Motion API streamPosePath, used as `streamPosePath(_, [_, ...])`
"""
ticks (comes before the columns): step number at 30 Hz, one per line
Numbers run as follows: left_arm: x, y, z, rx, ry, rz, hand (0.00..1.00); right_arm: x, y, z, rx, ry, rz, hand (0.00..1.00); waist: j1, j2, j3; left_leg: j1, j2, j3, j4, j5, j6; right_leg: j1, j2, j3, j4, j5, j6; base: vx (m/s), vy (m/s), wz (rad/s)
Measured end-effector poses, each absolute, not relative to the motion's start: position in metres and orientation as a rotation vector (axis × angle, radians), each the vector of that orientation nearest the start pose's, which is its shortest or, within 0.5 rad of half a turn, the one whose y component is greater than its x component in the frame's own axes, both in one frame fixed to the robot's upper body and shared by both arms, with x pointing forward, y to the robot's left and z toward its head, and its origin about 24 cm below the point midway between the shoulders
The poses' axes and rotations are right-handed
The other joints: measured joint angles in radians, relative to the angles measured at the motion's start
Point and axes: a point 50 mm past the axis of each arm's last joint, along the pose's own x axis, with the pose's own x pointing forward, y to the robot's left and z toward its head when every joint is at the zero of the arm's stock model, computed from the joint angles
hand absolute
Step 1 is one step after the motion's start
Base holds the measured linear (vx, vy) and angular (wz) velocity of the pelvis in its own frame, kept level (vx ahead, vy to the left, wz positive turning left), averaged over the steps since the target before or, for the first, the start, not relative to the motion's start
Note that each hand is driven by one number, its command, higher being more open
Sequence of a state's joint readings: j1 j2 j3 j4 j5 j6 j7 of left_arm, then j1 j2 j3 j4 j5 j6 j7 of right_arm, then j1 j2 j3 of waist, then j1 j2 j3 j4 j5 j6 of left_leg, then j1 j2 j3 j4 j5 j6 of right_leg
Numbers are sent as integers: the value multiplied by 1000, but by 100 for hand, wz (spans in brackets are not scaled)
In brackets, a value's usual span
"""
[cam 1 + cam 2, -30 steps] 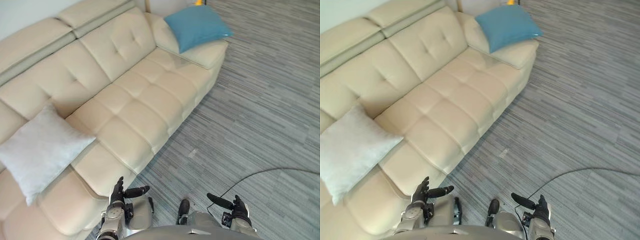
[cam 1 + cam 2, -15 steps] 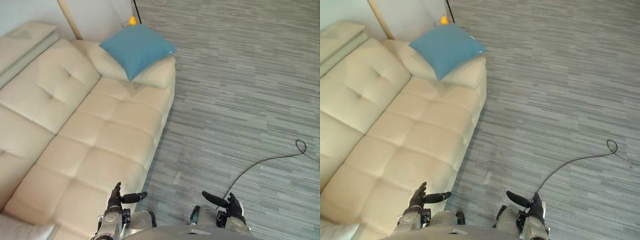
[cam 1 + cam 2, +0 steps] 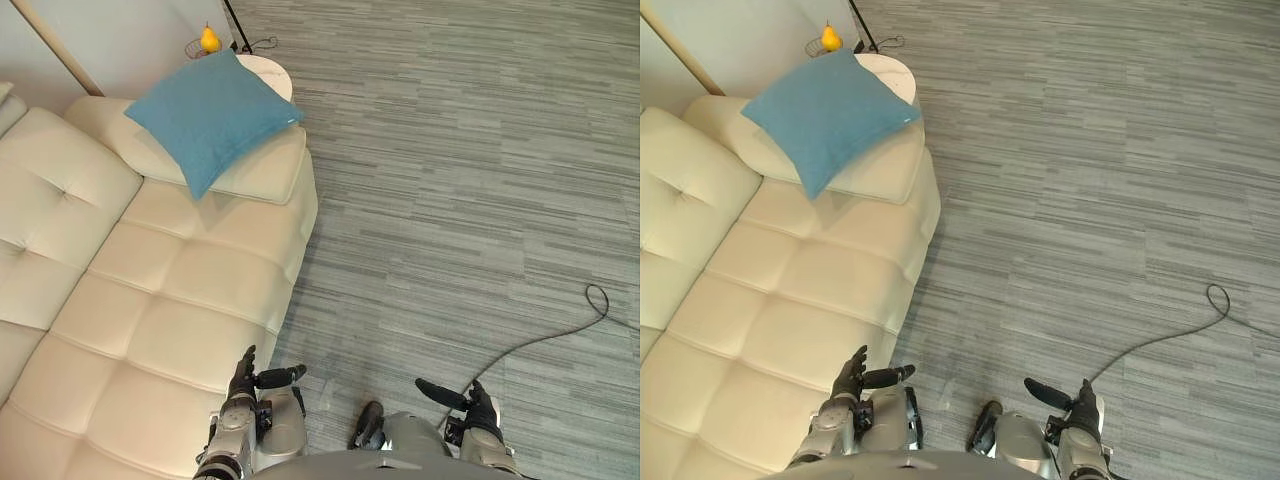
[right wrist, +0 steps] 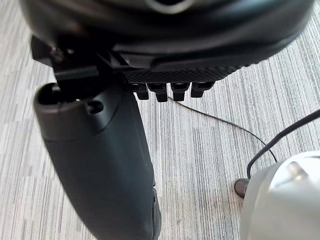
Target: Pick up cushions and gather them together orderly.
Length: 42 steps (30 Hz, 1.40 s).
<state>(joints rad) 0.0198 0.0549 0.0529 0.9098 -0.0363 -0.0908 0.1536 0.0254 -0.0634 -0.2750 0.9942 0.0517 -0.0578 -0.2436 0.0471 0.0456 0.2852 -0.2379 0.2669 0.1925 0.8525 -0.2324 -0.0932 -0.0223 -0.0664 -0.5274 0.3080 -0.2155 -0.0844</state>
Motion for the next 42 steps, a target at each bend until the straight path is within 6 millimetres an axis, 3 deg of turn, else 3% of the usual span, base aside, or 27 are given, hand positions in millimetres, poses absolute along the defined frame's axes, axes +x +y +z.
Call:
streamPosePath(3, [157, 190, -132, 36, 812, 266, 100, 123, -213, -147, 52, 968, -554, 100, 3, -23, 18, -65, -85, 10, -203, -11, 56, 105, -7, -4, -111, -12, 13, 244, 46, 33])
streamPosePath(5, [157, 191, -131, 33, 801, 278, 100, 117, -209, -150, 63, 987, -558, 100, 17, -31, 12, -73, -164, -40, -538, 82, 6, 149, 0, -18, -179, -9, 24, 187, 40, 36])
streamPosePath(6, [159, 187, -130, 19, 794, 274, 100, 111, -216, -151, 52, 995, -570, 100, 48, -4, 5, -100, -161, -47, -675, 143, -25, 168, 31, -1, -201, -14, 63, 412, 141, -12])
streamPosePath(7, [158, 189, -130, 14, 797, 284, 100, 110, -217, -151, 46, 1004, -570, 100, 68, 10, 4, -108, -153, -62, -684, 212, 22, 198, 42, 11, -203, -24, 102, 364, 134, -35])
streamPosePath(8, [156, 192, -131, 15, 804, 295, 100, 113, -214, -151, 54, 1006, -564, 100, 74, 4, -3, -87, -159, -66, -686, 277, 41, 224, 35, 26, -209, -30, 127, 588, 138, -44])
streamPosePath(9, [151, 204, -132, 42, 816, 314, 100, 113, -206, -153, 71, 1008, -554, 100, 73, -51, -32, -72, -198, -59, -677, 352, 95, 252, -8, 46, -218, -47, 162, 421, 50, -34])
streamPosePath(10, [153, 207, -131, 53, 813, 312, 100, 115, -203, -153, 78, 1004, -548, 100, 69, -82, -43, -78, -221, -41, -639, 319, 103, 249, -43, 68, -201, -48, 175, 632, 101, -23])
streamPosePath(11, [154, 206, -131, 51, 816, 309, 100, 116, -203, -152, 73, 998, -544, 100, 66, -93, -48, -78, -233, -27, -590, 279, 107, 244, -75, 107, -148, -47, 180, 425, 104, -9])
streamPosePath(13, [152, 205, -133, 49, 829, 303, 100, 115, -204, -152, 71, 999, -542, 100, 62, -94, -49, -47, -241, -7, -546, 221, 118, 211, -118, 155, 2, -44, 191, 543, 200, -19])
streamPosePath(14, [150, 202, -135, 55, 842, 287, 100, 114, -203, -153, 71, 1003, -538, 100, 54, -95, -50, 20, -258, -5, -557, 175, 118, 144, -182, 175, 243, -15, 226, 571, 217, -17])
streamPosePath(15, [148, 201, -136, 60, 854, 276, 100, 113, -203, -153, 67, 1008, -529, 100, 40, -100, -48, 79, -270, -8, -582, 143, 121, 76, -242, 181, 448, 50, 223, 373, 114, -6])
streamPosePath(16, [147, 199, -137, 65, 859, 262, 100, 113, -202, -153, 69, 1012, -525, 100, 35, -101, -48, 102, -273, -10, -593, 135, 124, 49, -264, 179, 526, 49, 217, 536, 102, 0])
streamPosePath(17, [142, 198, -140, 78, 883, 251, 100, 112, -201, -154, 69, 1017, -511, 100, 28, -96, -49, 204, -271, -14, -649, 119, 120, -42, -315, 140, 680, 4, 155, 426, 39, -1])
streamPosePath(18, [140, 197, -141, 77, 889, 252, 100, 113, -201, -153, 71, 1012, -511, 100, 24, -89, -45, 244, -264, -16, -679, 119, 119, -65, -320, 111, 676, -15, 135, 408, 16, -3])
streamPosePath(20, [138, 197, -141, 77, 893, 256, 100, 120, -204, -151, 50, 987, -502, 100, 18, -75, -36, 297, -233, -17, -703, 121, 117, -117, -304, 57, 584, -50, 125, 312, -85, 8])
streamPosePath(22, [138, 198, -141, 78, 894, 262, 100, 128, -206, -147, 36, 961, -492, 100, 14, -55, -25, 323, -190, -28, -704, 121, 116, -178, -248, 69, 402, -53, 127, 378, -245, 25])
streamPosePath(23, [136, 199, -142, 83, 898, 268, 100, 132, -206, -146, 20, 947, -474, 100, 2, -57, -25, 334, -157, -45, -702, 111, 93, -204, -175, 152, 156, 9, 162, 439, -377, 52])
streamPosePath(24, [134, 202, -142, 86, 903, 273, 100, 130, -206, -146, 19, 952, -473, 100, -4, -69, -26, 346, -153, -56, -698, 93, 54, -196, -140, 215, 50, 173, 144, 431, -388, 44])
streamPosePath(25, [135, 194, -144, 64, 910, 271, 100, 131, -211, -145, 8, 950, -479, 100, 8, -37, -28, 345, -115, -72, -701, 79, 27, -185, -100, 222, 56, 162, 114, 314, -301, 15])
streamPosePath(27, [136, 187, -144, 55, 905, 241, 100, 138, -218, -141, -4, 921, -486, 100, 2, -28, -26, 336, -132, -108, -709, 87, 26, -216, -73, 319, 129, 124, 111, 204, -194, -9])
streamPosePath(29, [135, 189, -145, 65, 910, 239, 100, 130, -218, -144, -8, 946, -489, 100, -4, -33, -32, 355, -125, -117, -686, 83, 18, -195, -76, 300, 170, 36, 101, 191, -244, 29])
streamPosePath(32, [140, 188, -142, 48, 884, 246, 100, 110, -224, -148, 7, 987, -531, 100, -16, -26, -33, 210, -89, -201, -393, 60, -19, -108, -86, 182, 160, -40, 98, 180, -263, 107])
streamPosePath(33, [139, 188, -142, 43, 885, 252, 100, 99, -227, -150, -3, 1007, -542, 100, -16, -22, -31, 126, -47, -185, -211, 68, -31, -36, -75, 111, 133, -52, 83, 199, -202, 114])
streamPosePath(35, [140, 188, -141, 39, 875, 255, 100, 92, -229, -151, -10, 1017, -553, 100, 1, -19, -34, 89, -28, -115, -167, 49, -13, 21, -71, 65, 102, -60, 78, 144, -91, 81])
streamPosePath(38, [141, 186, -140, 38, 869, 245, 100, 100, -230, -149, -4, 997, -555, 100, 2, -13, -34, 55, -85, -12, -339, 35, 9, 76, -80, 15, 35, -49, 95, 185, 32, 56])
streamPosePath(40, [140, 184, -141, 40, 874, 237, 100, 100, -229, -149, 4, 999, -558, 100, 2, -4, -40, 49, -118, 52, -534, 178, 42, 107, -80, -29, 7, -50, 115, 188, 101, 57])
streamPosePath(42, [140, 189, -141, 57, 874, 241, 100, 102, -220, -152, 29, 1008, -550, 100, 8, -34, -56, 66, -164, 73, -615, 228, 66, 130, -94, -47, -52, -34, 156, 252, 95, 54])
